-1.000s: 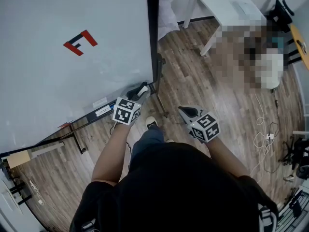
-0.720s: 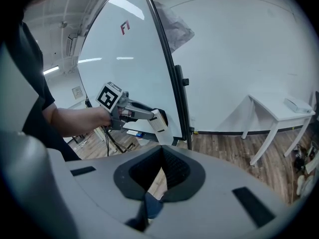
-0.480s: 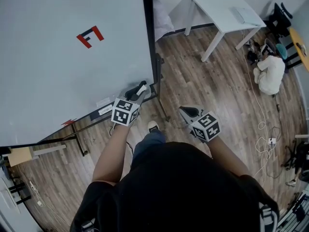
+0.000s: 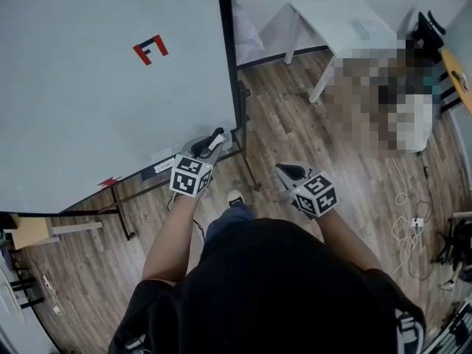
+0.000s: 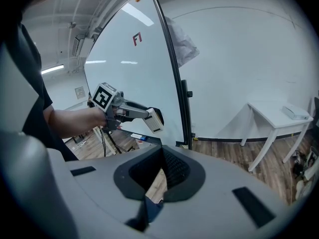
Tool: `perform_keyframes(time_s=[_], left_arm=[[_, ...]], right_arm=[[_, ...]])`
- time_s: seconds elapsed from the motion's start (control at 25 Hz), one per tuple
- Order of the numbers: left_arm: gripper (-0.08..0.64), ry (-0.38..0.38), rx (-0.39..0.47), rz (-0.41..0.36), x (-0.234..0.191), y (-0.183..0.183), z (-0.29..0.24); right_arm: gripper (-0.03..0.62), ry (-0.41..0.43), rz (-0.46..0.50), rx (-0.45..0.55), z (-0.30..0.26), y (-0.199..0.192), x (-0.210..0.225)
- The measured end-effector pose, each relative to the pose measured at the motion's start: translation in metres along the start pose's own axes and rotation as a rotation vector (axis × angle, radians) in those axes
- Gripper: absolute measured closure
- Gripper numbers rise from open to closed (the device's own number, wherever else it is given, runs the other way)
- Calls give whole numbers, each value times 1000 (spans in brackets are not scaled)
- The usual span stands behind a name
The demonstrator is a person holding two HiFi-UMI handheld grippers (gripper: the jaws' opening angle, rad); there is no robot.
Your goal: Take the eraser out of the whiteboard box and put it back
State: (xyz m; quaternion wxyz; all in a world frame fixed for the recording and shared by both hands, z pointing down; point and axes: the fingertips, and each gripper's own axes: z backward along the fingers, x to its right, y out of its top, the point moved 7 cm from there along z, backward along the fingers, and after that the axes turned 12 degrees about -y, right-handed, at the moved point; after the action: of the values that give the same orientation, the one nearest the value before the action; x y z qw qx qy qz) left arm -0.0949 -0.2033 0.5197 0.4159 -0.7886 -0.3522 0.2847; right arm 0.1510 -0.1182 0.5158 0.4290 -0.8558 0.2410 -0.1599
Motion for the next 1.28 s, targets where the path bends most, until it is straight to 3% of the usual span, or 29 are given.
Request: perform_keyframes(time_s=[0.56, 1.28], left_arm=[[420, 63, -10, 20, 35, -32, 46], [420, 79, -15, 41, 72, -58, 69]], right_arm=[[597, -5, 29, 38, 27, -1, -5], [597, 4, 60, 25, 54, -23, -21]])
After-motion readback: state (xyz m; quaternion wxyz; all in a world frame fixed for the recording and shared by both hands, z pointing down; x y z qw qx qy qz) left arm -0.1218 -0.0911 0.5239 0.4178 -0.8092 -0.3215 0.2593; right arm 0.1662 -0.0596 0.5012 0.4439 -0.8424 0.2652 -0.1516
